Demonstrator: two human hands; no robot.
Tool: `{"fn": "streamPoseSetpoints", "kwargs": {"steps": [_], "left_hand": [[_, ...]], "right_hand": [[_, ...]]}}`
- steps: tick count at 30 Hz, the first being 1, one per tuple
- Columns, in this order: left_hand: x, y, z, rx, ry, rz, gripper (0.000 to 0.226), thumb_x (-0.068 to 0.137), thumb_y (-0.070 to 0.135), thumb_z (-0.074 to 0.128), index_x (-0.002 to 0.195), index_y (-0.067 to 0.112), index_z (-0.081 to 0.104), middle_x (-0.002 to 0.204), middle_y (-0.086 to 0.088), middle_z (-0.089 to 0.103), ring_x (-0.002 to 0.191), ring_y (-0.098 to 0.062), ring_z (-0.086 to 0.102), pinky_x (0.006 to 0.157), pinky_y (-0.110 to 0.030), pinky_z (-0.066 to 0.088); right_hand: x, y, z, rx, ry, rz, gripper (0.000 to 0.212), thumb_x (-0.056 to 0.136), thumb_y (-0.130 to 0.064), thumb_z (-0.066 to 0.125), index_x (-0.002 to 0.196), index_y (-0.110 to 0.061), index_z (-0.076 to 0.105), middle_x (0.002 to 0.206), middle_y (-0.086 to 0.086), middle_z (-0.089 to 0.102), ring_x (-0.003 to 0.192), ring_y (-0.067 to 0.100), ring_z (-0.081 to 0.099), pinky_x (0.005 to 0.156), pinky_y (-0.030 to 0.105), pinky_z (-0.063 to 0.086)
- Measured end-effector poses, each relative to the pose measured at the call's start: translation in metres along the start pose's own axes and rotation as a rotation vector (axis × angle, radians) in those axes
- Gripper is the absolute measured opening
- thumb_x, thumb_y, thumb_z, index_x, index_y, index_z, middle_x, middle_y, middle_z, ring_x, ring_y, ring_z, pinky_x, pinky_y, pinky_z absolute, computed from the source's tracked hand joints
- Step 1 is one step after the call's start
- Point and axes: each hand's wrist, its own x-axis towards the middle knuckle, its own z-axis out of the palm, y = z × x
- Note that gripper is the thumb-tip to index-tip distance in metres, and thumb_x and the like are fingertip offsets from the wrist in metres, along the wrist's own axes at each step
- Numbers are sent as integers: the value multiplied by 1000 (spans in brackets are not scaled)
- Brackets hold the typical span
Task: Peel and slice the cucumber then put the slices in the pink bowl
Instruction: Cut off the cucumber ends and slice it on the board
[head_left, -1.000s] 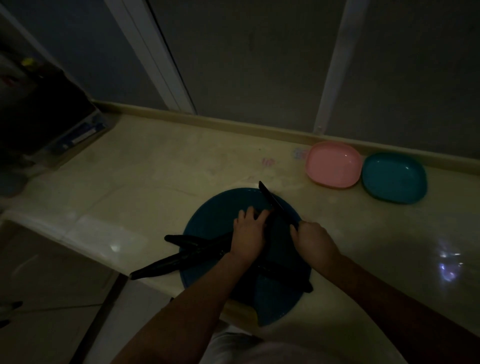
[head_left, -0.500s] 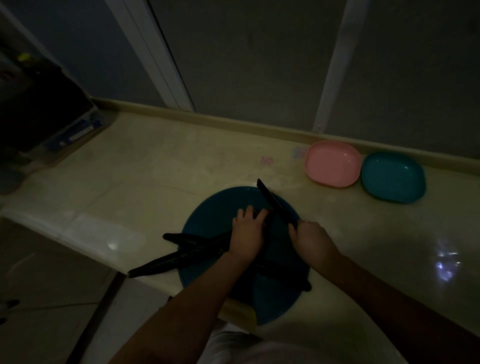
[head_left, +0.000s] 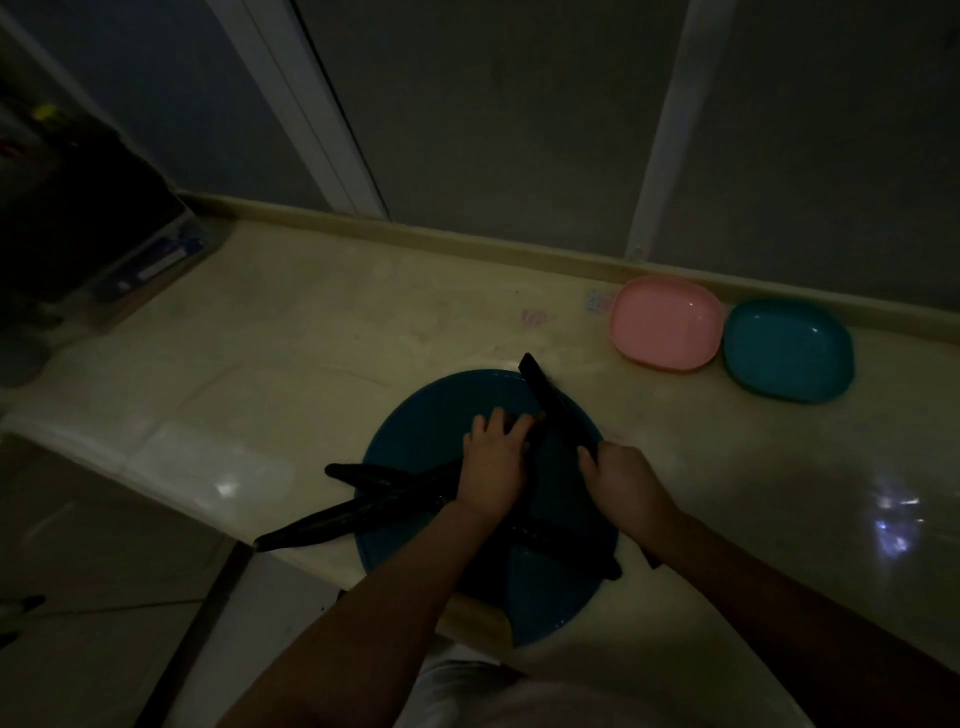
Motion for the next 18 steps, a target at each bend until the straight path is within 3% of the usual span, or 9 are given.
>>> {"fn": "streamPoseSetpoints", "kwargs": {"steps": [3, 5, 7, 11, 15, 18], "left_hand": [[-1, 1, -2, 8, -10, -6, 36, 96, 17, 42, 132, 20, 45, 125, -13, 46, 109, -29, 39, 86, -37, 34], [0, 1, -2, 12, -16, -14, 36, 97, 18, 41, 133, 20, 44, 126, -11, 45, 110, -29, 39, 87, -36, 34], [0, 1, -2, 22, -22, -19, 36, 97, 19, 40, 133, 20, 44, 126, -11, 45, 110, -28, 38, 87, -36, 33], [0, 1, -2, 26, -23, -20, 36, 97, 20, 40, 133, 21, 43, 126, -9, 45, 109, -26, 39, 87, -35, 34], [0, 1, -2, 28, -34, -29, 36, 97, 19, 41, 133, 20, 43, 127, -9, 44, 111, -27, 38, 88, -36, 34], [0, 1, -2, 28, -35, -17, 38, 95, 17, 44, 133, 20, 44, 127, -10, 45, 111, -28, 39, 87, -36, 35]], "right_hand": [[-3, 1, -2, 1, 9, 3, 47, 100, -24, 39, 55, -19, 28, 55, -5, 32, 47, 1, 30, 50, 23, 28], [-6, 1, -3, -14, 18, -2, 47, 100, -25, 39, 55, -20, 27, 56, -3, 37, 48, 7, 34, 56, 22, 31], [-8, -1, -4, -34, 13, -5, 46, 100, -26, 39, 56, -19, 27, 62, 2, 47, 54, 12, 41, 57, 23, 32], [-10, -6, -7, -98, -2, -16, 45, 101, -28, 37, 58, -19, 28, 63, 3, 49, 51, 10, 39, 51, 23, 30], [-10, -8, -7, -135, 10, -35, 35, 101, -28, 35, 77, -9, 52, 90, 16, 65, 75, 23, 59, 57, 23, 33], [-8, -8, -5, -154, 9, -39, 36, 101, -29, 35, 87, -5, 58, 92, 18, 66, 73, 21, 56, 55, 23, 33]]}}
